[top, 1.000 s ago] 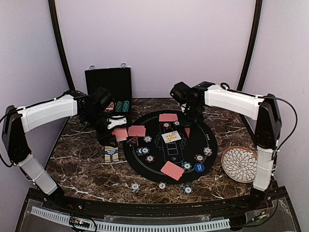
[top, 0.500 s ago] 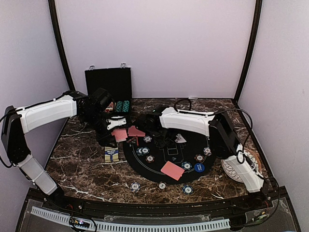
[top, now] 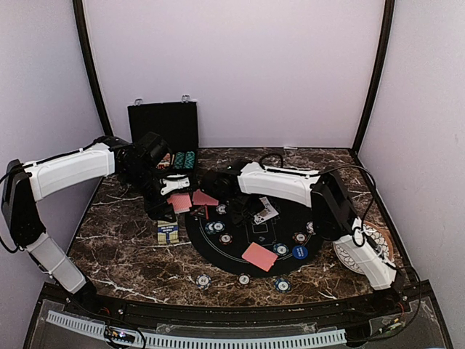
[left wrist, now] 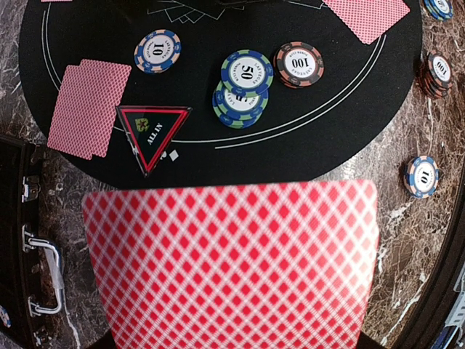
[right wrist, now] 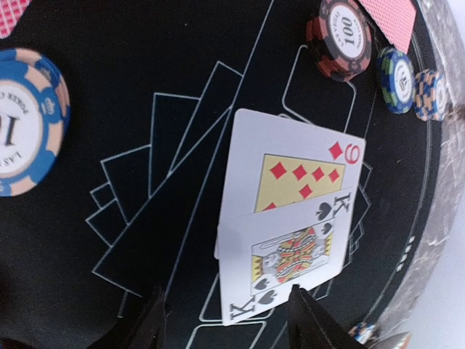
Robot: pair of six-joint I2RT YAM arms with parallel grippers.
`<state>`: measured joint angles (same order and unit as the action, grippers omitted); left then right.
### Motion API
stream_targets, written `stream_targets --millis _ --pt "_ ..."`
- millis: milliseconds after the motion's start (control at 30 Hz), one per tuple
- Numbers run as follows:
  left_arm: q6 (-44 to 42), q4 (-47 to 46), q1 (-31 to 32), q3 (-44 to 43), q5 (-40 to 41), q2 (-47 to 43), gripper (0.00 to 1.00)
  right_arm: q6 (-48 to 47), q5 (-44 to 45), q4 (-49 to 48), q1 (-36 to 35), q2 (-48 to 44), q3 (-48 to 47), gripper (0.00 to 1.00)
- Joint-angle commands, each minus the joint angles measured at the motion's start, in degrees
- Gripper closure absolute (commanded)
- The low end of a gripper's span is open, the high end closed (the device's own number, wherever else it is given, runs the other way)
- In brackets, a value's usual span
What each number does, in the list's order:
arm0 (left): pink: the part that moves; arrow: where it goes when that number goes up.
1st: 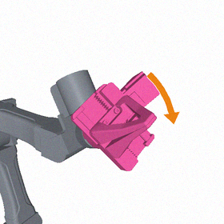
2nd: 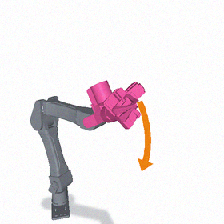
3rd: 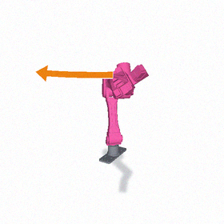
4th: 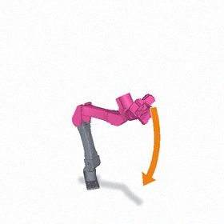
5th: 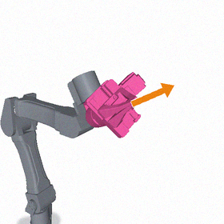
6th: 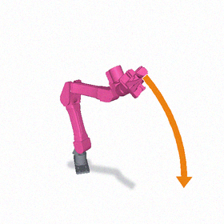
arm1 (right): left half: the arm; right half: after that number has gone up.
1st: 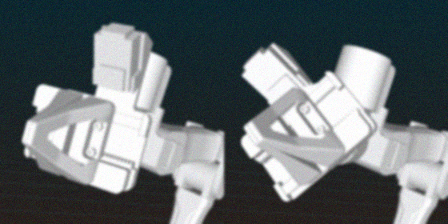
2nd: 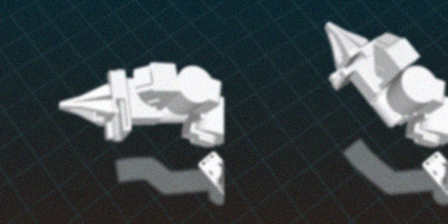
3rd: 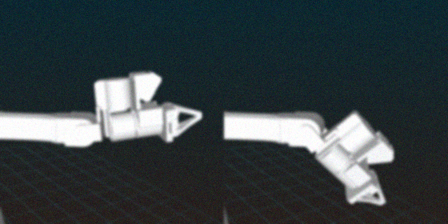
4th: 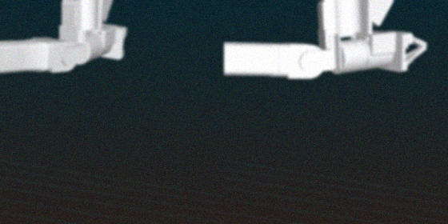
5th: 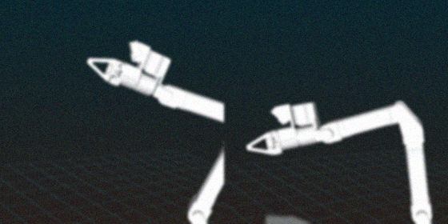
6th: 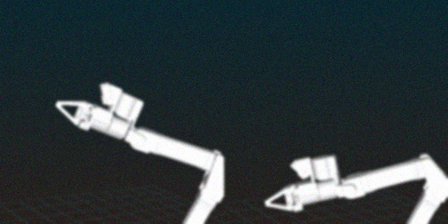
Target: Distribute texas hold em gaming equipment
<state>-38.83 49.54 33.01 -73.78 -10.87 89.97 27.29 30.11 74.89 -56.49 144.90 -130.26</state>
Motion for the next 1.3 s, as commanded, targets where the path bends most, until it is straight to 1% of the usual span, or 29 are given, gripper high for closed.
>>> stream_targets --millis 0,67,133,267,333,433,600,700,1000,1267 --pt "-0.57 1.13 -0.12 -1.10 -0.71 -1.81 1.00 0.87 -11.25 -11.00 1.90 -8.08 4.77 0.39" --pt "-0.62 1.26 -0.06 -1.17 -0.63 -1.88 1.00 1.32 -16.09 -17.61 3.13 -13.13 11.25 0.39" --pt "-0.70 1.26 -0.12 -1.13 -0.58 -1.94 1.00 2.20 -21.18 -23.83 4.31 -18.31 18.23 0.43" --pt "-0.91 1.29 -0.07 -1.04 -0.48 -1.93 1.00 3.88 -28.77 -32.67 5.01 -26.50 30.60 0.47" --pt "-1.04 1.33 -0.12 -1.02 -0.47 -2.01 1.00 4.81 -32.50 -35.79 4.90 -29.08 36.25 0.50" --pt "-1.07 1.31 -0.07 -1.02 -0.56 -1.91 1.00 5.78 -35.08 -39.12 4.81 -31.98 43.82 0.56" --pt "-1.07 1.44 -0.09 -0.78 -0.62 -1.97 1.00 7.34 -38.74 -44.35 4.66 -33.87 53.18 0.59" --pt "-1.07 1.50 -0.08 -0.78 -0.62 -1.92 1.00 8.06 -40.56 -46.59 4.27 -33.78 56.23 0.60" --pt "-1.06 1.39 -0.06 -0.87 -0.70 -1.45 1.00 9.15 -42.34 -48.38 1.70 -33.08 59.78 0.62" --pt "-1.07 1.18 -0.06 -0.46 -0.75 -1.55 1.00 11.36 -42.94 -48.73 -0.31 -36.38 63.98 0.67"
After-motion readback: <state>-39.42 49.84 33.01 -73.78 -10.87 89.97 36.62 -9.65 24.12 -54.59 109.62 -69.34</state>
